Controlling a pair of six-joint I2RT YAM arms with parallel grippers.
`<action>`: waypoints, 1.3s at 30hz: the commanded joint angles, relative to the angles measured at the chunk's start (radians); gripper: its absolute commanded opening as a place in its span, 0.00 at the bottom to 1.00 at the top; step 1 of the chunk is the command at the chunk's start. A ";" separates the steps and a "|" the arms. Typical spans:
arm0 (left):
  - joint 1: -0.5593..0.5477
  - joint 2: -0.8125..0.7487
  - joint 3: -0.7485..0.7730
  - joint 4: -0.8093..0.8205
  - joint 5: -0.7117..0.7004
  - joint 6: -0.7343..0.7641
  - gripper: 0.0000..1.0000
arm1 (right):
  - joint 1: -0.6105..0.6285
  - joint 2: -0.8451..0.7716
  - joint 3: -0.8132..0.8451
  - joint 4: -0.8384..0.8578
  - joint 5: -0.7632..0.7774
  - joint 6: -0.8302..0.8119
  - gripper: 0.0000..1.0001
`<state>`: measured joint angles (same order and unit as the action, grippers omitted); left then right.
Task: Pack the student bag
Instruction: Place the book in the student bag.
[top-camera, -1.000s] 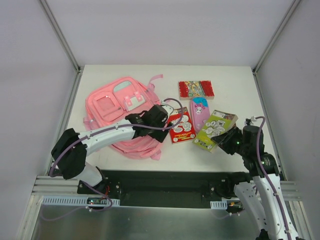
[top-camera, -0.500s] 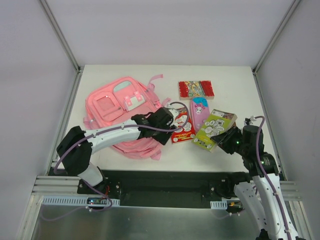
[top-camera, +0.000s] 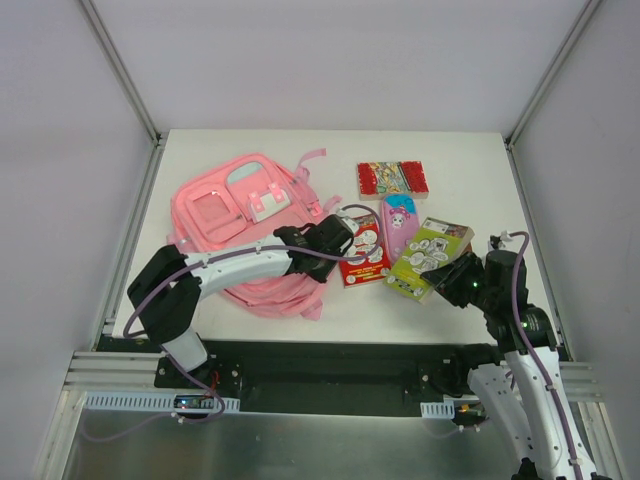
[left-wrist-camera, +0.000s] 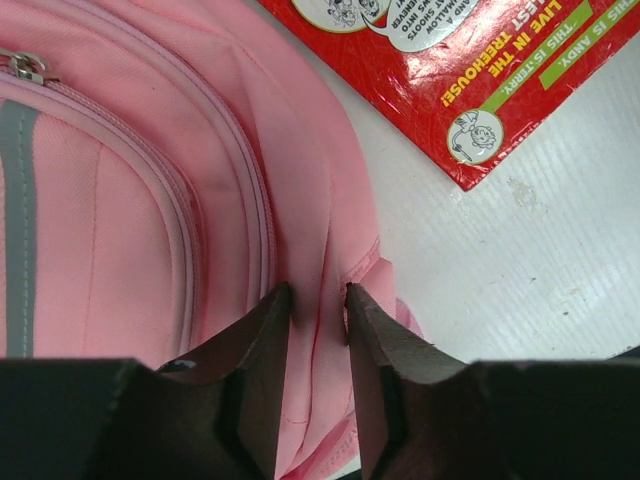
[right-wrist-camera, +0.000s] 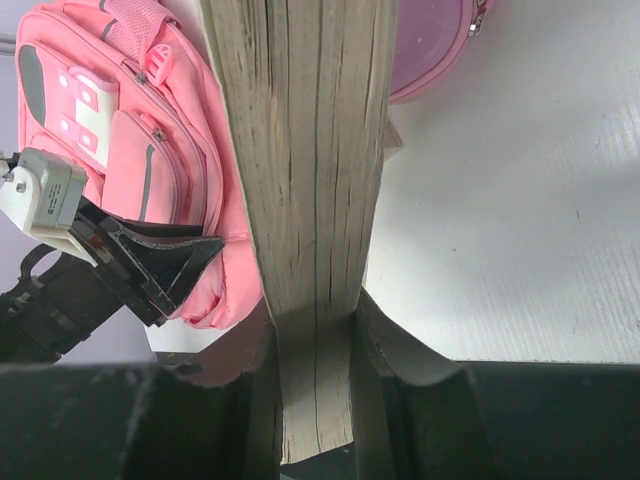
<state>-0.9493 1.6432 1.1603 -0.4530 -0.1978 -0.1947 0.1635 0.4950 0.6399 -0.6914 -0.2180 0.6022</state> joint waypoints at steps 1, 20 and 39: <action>-0.005 0.018 0.035 -0.018 -0.054 0.009 0.19 | -0.001 -0.012 0.009 0.104 -0.024 0.004 0.01; 0.050 -0.236 0.131 -0.062 0.008 0.067 0.00 | -0.001 0.050 -0.002 0.231 -0.171 -0.044 0.01; 0.122 -0.459 0.318 -0.210 -0.042 0.186 0.00 | 0.227 0.415 0.049 0.748 -0.593 0.113 0.01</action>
<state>-0.8387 1.2289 1.4181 -0.6979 -0.2100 -0.0429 0.3103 0.8951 0.6243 -0.1944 -0.6979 0.6437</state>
